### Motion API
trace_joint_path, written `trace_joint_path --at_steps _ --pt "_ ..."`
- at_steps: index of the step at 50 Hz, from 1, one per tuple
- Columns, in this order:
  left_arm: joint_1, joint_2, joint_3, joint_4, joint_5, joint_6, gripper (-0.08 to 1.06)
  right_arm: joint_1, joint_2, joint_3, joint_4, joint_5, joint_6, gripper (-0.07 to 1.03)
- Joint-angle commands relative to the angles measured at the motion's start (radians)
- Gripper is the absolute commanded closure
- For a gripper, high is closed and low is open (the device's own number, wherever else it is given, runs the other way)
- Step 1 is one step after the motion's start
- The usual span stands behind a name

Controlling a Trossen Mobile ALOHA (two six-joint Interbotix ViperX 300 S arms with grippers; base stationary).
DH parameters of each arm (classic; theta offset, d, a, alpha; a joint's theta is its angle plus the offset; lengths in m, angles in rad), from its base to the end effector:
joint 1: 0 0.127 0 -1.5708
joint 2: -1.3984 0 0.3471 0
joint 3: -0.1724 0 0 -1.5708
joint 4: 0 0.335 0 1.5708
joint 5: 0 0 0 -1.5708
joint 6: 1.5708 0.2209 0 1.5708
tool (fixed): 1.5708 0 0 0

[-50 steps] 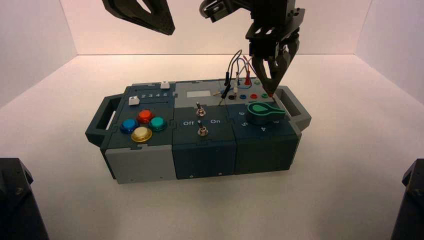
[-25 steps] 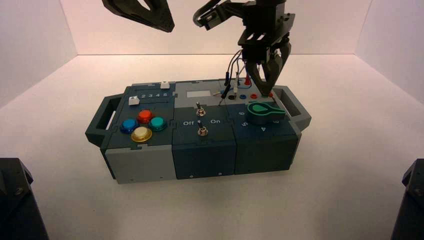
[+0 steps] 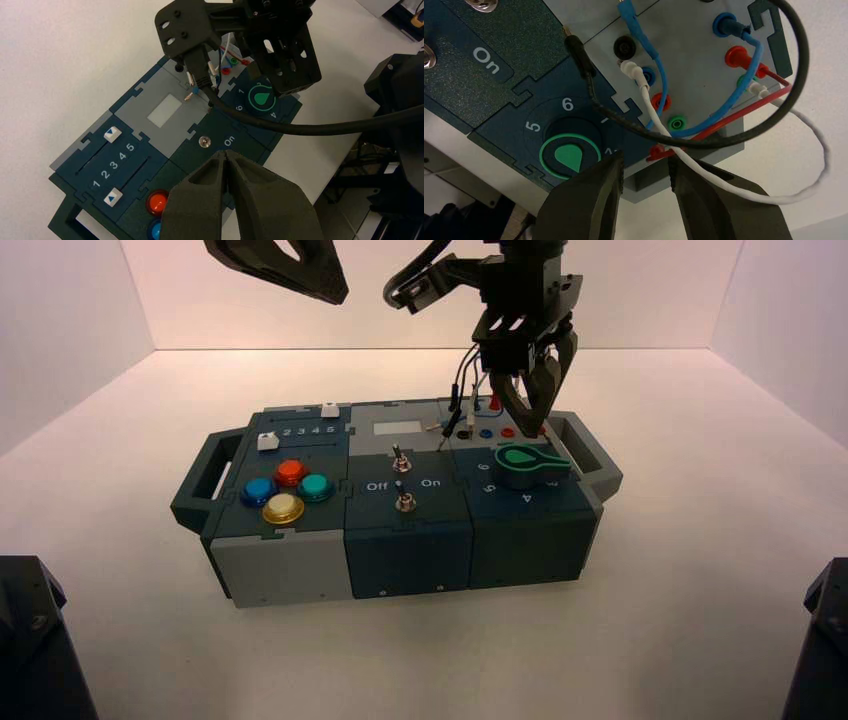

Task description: Insert the red wire.

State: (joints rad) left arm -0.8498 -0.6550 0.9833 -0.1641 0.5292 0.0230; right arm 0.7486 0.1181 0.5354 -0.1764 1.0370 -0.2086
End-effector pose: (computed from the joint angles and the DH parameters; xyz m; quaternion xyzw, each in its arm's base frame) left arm 0.1850 -0.2382 0.1608 0.1060 0.4067 -0.3858 0.8213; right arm 0.2724 0.2075 0.0389 -0.4157 0.6349 0.2937 0.5812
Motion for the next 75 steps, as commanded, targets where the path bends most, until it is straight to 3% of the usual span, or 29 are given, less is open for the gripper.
trace_joint_path --at_steps 1,25,44,65,75 --pt "-0.005 -0.006 -0.011 0.002 -0.006 0.003 0.98 -0.003 -0.003 -0.035 -0.009 0.009 -0.009 0.49" --pt "-0.005 -0.012 -0.009 0.012 -0.006 0.006 0.98 -0.005 0.034 -0.061 -0.023 0.026 -0.009 0.56" --pt "-0.005 -0.014 -0.009 0.021 -0.008 0.006 0.98 -0.014 0.023 -0.063 -0.034 0.034 -0.009 0.74" --pt "-0.003 -0.015 -0.009 0.023 -0.008 0.006 0.98 -0.014 0.035 -0.063 -0.034 0.037 -0.006 0.78" --pt "-0.003 -0.017 -0.009 0.026 -0.008 0.006 0.98 -0.015 0.04 -0.066 -0.034 0.037 -0.006 0.89"
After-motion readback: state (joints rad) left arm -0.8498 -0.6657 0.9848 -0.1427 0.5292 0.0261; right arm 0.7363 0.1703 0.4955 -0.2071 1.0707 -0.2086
